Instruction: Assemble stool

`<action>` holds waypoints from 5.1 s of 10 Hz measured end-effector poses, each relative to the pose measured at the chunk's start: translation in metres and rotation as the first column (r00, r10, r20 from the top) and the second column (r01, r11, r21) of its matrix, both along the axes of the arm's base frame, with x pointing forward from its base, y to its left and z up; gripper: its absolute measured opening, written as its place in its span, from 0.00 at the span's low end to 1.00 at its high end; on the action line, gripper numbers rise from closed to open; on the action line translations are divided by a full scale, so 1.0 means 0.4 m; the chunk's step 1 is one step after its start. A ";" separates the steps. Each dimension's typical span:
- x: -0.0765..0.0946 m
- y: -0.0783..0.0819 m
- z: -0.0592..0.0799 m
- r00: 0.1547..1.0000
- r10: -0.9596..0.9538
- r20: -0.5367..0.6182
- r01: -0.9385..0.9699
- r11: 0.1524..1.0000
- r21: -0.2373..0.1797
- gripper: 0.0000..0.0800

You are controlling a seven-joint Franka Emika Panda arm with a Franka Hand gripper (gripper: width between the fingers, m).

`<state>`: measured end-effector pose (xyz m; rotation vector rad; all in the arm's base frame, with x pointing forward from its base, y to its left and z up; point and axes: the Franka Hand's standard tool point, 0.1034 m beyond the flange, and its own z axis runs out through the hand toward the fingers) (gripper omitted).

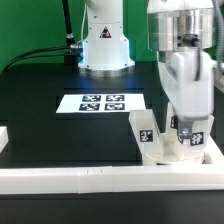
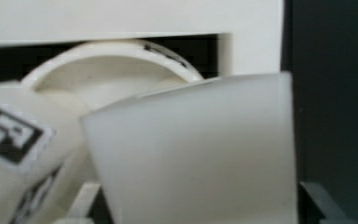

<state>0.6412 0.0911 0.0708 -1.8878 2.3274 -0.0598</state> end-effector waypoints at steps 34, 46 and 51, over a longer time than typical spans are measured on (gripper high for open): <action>0.086 0.025 0.107 -0.594 0.765 -0.249 -0.730 -0.643 -0.231 0.81; 0.051 0.017 0.087 -0.889 0.431 -0.155 -0.446 -0.892 0.077 0.81; 0.057 0.032 0.105 -0.903 0.411 -0.124 -0.424 -0.898 0.114 0.81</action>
Offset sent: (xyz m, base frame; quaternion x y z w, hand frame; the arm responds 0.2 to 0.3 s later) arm 0.0079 0.0068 -0.0048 0.0152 0.0086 0.2770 0.9607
